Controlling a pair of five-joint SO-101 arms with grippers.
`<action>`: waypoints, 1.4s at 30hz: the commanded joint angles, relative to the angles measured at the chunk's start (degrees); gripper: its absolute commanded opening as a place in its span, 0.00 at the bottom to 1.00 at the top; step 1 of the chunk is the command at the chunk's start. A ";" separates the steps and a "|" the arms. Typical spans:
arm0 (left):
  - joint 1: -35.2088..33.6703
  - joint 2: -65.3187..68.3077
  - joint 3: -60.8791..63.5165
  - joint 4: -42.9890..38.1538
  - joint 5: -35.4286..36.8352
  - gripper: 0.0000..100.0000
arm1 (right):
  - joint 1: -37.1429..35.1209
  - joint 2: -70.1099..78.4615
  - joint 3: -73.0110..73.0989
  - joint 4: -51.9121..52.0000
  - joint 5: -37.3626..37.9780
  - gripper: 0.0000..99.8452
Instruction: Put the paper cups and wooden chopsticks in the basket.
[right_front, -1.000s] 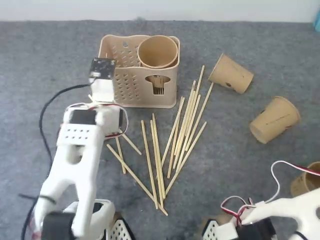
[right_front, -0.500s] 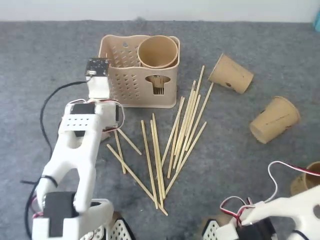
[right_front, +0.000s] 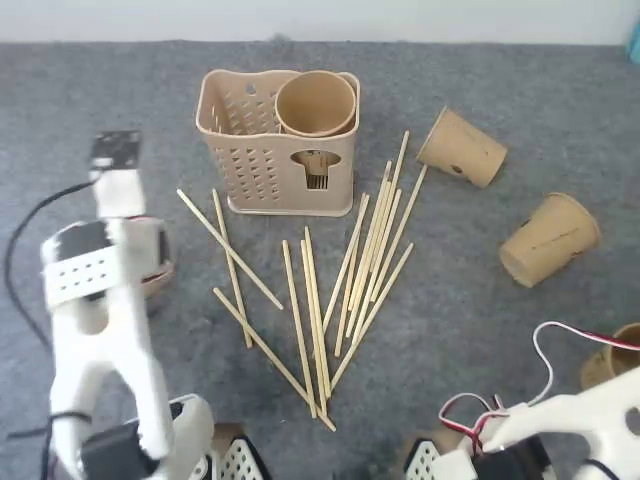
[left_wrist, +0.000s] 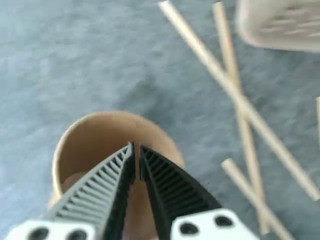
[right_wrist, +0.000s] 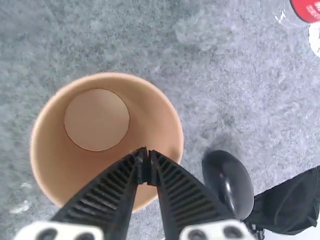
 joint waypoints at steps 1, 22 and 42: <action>-8.62 -5.71 2.86 2.90 -7.91 0.01 | -1.19 -1.45 -0.26 -0.75 0.18 0.01; -16.79 -29.98 7.25 10.64 -14.59 0.20 | -3.56 -2.15 -18.90 16.57 -4.13 0.01; -19.52 -30.42 13.93 5.27 -21.98 0.24 | 5.23 7.34 -10.90 3.65 -0.44 0.11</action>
